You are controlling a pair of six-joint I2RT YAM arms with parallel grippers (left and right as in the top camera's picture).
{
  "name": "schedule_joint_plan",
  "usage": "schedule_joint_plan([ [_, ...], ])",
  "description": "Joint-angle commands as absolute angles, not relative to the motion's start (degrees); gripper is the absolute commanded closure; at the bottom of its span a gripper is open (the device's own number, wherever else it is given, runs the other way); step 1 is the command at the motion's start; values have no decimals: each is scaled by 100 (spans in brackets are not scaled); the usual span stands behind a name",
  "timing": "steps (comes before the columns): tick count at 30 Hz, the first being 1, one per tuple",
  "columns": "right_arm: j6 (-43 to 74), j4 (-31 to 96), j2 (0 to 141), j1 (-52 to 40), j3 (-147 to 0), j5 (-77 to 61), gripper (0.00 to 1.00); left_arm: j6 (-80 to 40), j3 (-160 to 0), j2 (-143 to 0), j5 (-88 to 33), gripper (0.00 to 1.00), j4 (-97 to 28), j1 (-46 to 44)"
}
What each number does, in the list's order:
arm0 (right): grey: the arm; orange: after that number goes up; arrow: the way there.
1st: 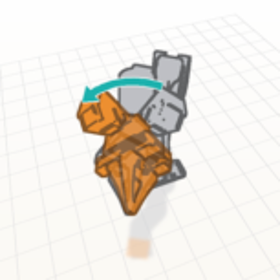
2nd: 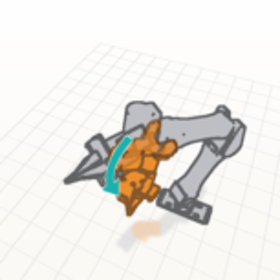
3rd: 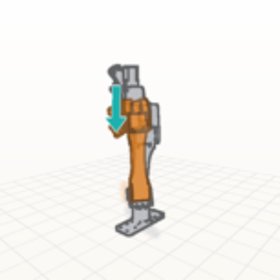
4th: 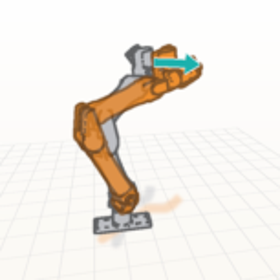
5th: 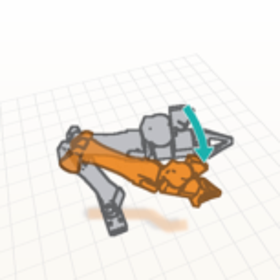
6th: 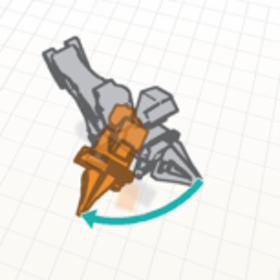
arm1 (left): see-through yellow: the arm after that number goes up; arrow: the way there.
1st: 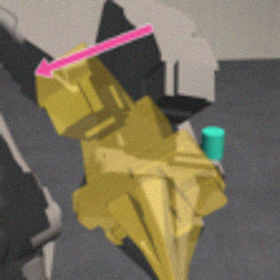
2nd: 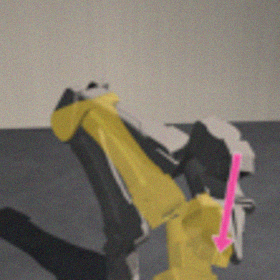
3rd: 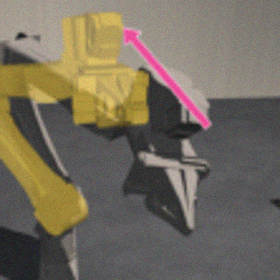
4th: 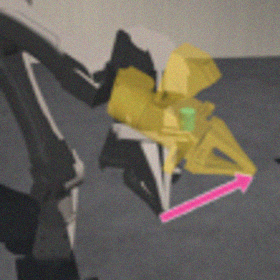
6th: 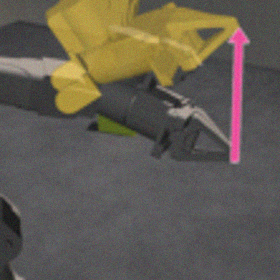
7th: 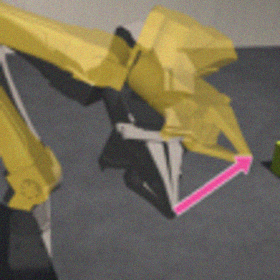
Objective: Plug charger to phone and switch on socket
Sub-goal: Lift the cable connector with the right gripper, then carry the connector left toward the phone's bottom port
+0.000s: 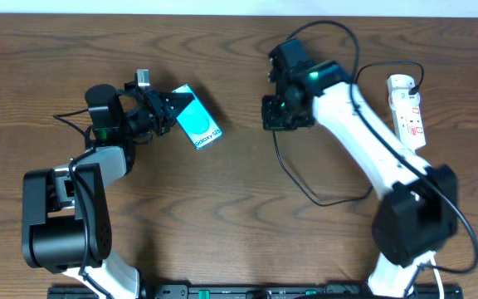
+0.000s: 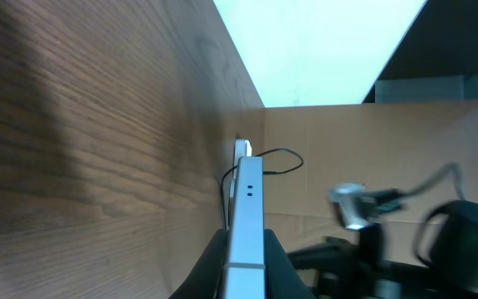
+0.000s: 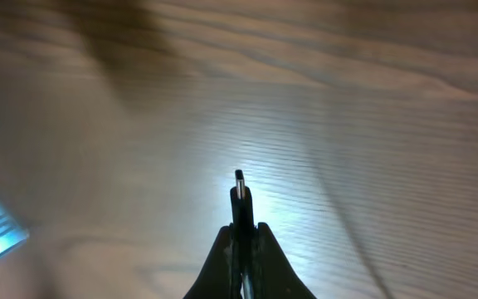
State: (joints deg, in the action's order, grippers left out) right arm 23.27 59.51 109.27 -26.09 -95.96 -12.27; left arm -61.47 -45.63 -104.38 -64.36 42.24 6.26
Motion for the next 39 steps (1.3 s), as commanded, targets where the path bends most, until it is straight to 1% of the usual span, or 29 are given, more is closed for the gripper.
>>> schedule_joint_plan([
  [1, 1793, 5905, 10497, -2449, -9747, -2351, 99, -6158, -4609, -10409, -6504, 93, 4274, 635],
  [5, 1072, 5881, 10261, -2292, -9747, -3559, 99, -6158, -4609, -10409, -6510, 92, 4274, 635],
  [9, 64, 6045, 10186, -2132, -9745, -4849, 99, -6160, -4609, -10409, -6545, 93, 4274, 635],
  [13, -1321, 6490, 10191, -2001, -9745, -6132, 99, -6163, -4609, -10409, -6558, 93, 4274, 635],
  [15, -1979, 6777, 10191, -1964, -9745, -6528, 99, -6182, -4609, -10409, -6558, 93, 4276, 635],
  [18, -2633, 7157, 10191, -1949, -9743, -6641, 99, -6230, -4609, -10409, -6587, 93, 4278, 650],
  [23, -2993, 7450, 10191, -1955, -9743, -6803, 99, -6320, -4609, -10409, -6761, 93, 4320, 735],
  [26, -3035, 7485, 10191, -1973, -9738, -6980, 99, -6571, -4609, -10409, -6958, 93, 4668, 788],
  [28, -3035, 7476, 10197, -1997, -9727, -7181, 99, -6947, -4609, -10409, -7098, 93, 5205, 808],
  [35, -2954, 7264, 10309, -2110, -9677, -8173, 99, -8901, -4609, -10409, -7159, 93, 7955, 808],
  [37, -2810, 7148, 10425, -2123, -9673, -8335, 99, -9282, -4609, -10409, -7161, 93, 8493, 808],
  [39, -2628, 7037, 10565, -2137, -9673, -8359, 99, -9439, -4609, -10409, -7164, 93, 8667, 808],
])
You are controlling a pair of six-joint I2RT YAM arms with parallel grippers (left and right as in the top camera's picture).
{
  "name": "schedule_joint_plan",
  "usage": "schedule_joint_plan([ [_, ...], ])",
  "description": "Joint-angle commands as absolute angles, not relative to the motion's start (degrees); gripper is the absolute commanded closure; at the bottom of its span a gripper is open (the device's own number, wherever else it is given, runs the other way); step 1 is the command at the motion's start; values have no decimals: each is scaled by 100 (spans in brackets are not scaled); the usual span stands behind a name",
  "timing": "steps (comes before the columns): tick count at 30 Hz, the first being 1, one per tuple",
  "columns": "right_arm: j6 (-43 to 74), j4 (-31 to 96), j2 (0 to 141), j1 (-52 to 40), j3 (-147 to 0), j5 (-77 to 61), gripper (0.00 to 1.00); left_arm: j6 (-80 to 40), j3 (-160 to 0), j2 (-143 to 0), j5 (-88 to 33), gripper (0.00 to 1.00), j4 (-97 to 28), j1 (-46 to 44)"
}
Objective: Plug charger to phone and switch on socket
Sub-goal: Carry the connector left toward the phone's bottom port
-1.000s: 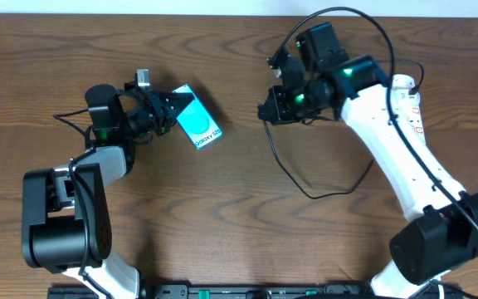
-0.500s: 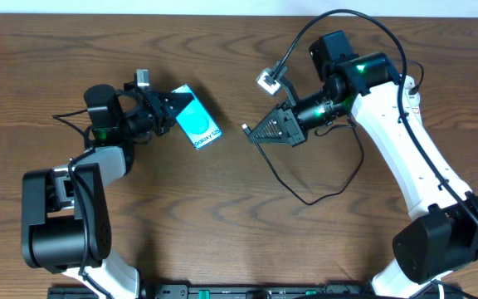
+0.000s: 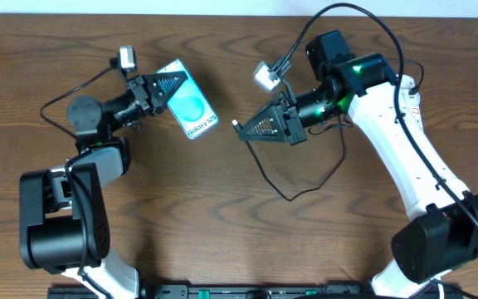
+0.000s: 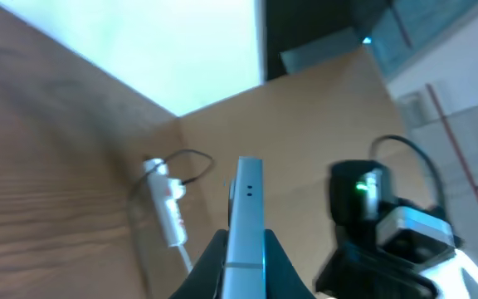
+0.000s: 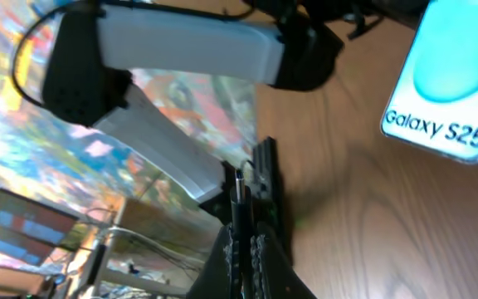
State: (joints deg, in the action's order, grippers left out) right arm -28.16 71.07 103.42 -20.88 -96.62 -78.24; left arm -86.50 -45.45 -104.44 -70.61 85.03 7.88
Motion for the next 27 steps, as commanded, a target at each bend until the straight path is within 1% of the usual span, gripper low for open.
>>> schedule_joint_plan([
  [1, -2567, 6997, 10643, -2143, -9673, -8359, 99, -9443, -4609, -10409, -7168, 92, 8667, 808],
  [6, -2534, 6967, 11076, -2165, -9673, -8357, 99, -9456, -4609, -10409, -7251, 93, 8656, 808],
  [9, -2534, 6938, 11351, -2165, -9673, -8372, 99, -9684, -4609, -10409, -7240, 92, 8619, 808],
  [12, -2539, 6879, 11557, -2185, -9673, -8593, 99, -9741, -4611, -10409, -7238, 93, 8624, 808],
  [27, -2526, 6646, 11638, -2648, -9673, -8742, 99, -9780, -4613, -10409, -7039, 92, 8626, 1125],
])
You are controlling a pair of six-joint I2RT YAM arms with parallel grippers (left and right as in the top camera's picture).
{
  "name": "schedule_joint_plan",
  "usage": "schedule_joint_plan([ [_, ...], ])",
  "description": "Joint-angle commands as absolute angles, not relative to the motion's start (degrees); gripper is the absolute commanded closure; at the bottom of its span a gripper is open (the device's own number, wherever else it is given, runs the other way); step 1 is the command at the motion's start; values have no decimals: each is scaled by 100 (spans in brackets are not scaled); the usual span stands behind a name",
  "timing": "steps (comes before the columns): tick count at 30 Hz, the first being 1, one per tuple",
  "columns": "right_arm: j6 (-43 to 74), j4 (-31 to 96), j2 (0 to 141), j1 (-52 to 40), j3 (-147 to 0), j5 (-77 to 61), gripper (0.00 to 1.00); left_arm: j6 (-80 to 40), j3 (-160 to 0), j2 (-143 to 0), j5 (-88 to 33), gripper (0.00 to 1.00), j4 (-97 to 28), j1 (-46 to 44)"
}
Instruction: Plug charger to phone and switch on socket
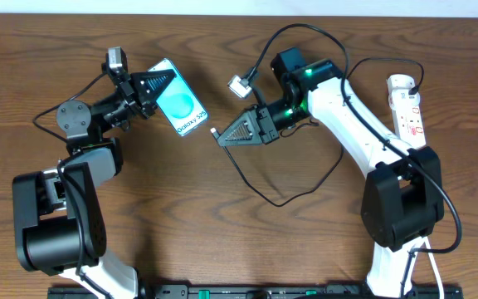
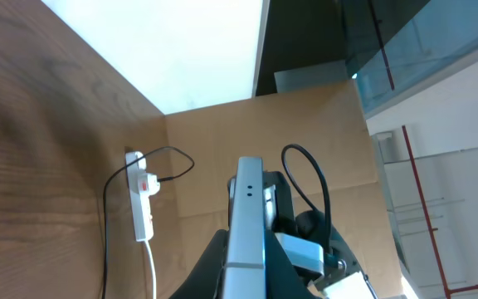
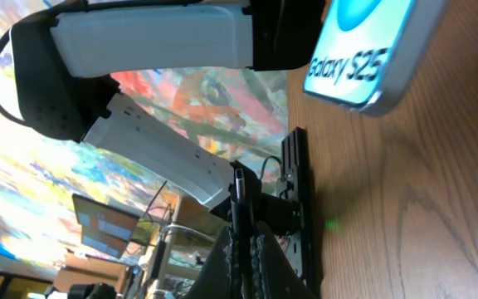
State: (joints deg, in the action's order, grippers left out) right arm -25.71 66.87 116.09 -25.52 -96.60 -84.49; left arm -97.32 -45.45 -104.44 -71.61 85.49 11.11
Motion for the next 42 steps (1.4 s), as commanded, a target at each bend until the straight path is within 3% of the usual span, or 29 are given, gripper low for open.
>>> schedule_joint_plan([
  [1, -2504, 6632, 11638, -2665, -9673, -8739, 99, -9780, -4613, -10409, -7004, 92, 8624, 1125],
  [14, -2053, 6392, 11638, -2738, -9673, -8438, 99, -9959, -4613, -10409, -6779, 93, 8630, 1118],
  [25, -950, 5459, 11638, -2886, -9671, -8112, 99, -10215, -4613, -10409, -6746, 92, 9094, 1118],
  [42, -707, 5282, 11638, -2919, -9671, -7918, 99, -10210, -4613, -10409, -6816, 93, 9094, 1118],
])
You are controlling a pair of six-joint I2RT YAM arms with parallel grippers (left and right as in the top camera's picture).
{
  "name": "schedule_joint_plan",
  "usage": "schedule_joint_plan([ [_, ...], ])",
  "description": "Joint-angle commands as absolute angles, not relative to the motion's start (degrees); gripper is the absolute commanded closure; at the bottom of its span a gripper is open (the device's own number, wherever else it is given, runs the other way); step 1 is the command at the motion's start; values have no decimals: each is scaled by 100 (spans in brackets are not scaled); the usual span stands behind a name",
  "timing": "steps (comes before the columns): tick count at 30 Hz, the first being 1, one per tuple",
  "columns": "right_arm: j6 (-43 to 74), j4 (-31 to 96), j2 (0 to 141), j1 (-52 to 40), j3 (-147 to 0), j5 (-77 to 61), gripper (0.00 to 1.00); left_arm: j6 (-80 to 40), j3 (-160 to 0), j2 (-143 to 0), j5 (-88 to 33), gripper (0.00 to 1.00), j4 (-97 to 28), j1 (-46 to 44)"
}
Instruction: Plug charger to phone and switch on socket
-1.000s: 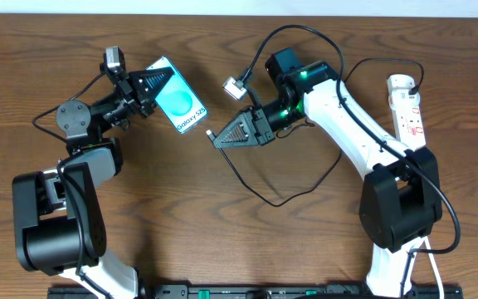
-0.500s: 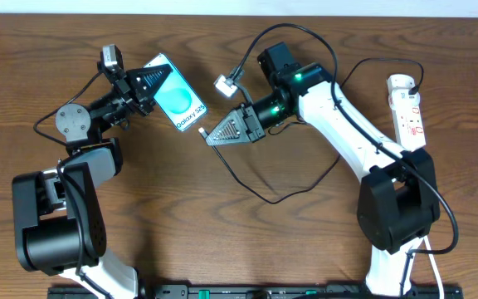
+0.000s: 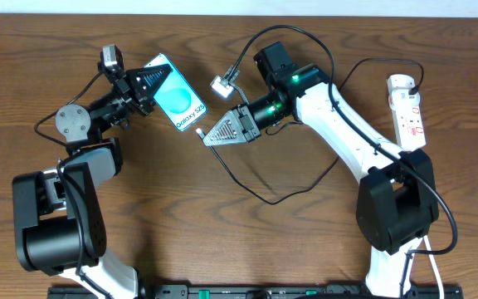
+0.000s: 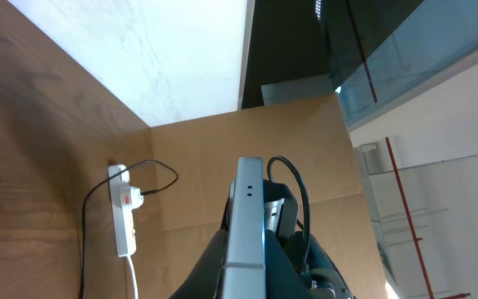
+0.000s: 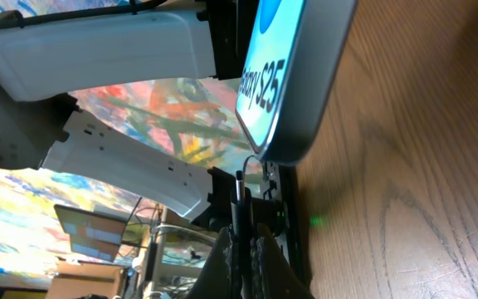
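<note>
The phone point(image 3: 178, 103), its cyan screen marked Galaxy S25, is held edge-up off the table by my left gripper point(image 3: 143, 85), shut on its upper end; the left wrist view shows its silver bottom edge point(image 4: 248, 212) with the port holes. My right gripper point(image 3: 214, 135) is shut on the black charger plug point(image 5: 239, 195), whose metal tip points at the phone's lower end point(image 5: 293, 100), just short of it. The black cable point(image 3: 256, 193) loops back across the table. The white socket strip point(image 3: 408, 111) lies at the far right.
My right arm point(image 3: 338, 124) stretches across the table's middle from the right. A black rail point(image 3: 247, 291) runs along the near edge. A cardboard wall point(image 4: 189, 174) stands beyond the table's far side, with the strip point(image 4: 124, 209) seen before it.
My right gripper has moved the plug farther left, closing most of the gap to the phone's lower end. The phone has tilted and shifted slightly left in my left gripper.
At first the phone was held near the table's left middle, and my right gripper held the plug low over the centre. Then both arms turned to face each other with the phone lifted. Since then the plug has come steadily nearer to the phone's port end.
</note>
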State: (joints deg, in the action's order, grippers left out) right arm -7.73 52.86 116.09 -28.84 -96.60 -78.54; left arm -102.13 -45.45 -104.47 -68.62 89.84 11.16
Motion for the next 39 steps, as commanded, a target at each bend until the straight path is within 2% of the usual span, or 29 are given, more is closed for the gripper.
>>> schedule_joint_plan([
  [1, -707, 5275, 11638, -2919, -9671, -7918, 99, -10210, -4613, -10409, -6823, 93, 9094, 1118],
  [31, -578, 4989, 11638, -2926, -9671, -8307, 99, -10237, -4613, -10409, -6969, 93, 9094, 1118],
  [39, -268, 4991, 11638, -2936, -9671, -7789, 99, -10274, -4613, -10409, -7011, 92, 9094, 1118],
])
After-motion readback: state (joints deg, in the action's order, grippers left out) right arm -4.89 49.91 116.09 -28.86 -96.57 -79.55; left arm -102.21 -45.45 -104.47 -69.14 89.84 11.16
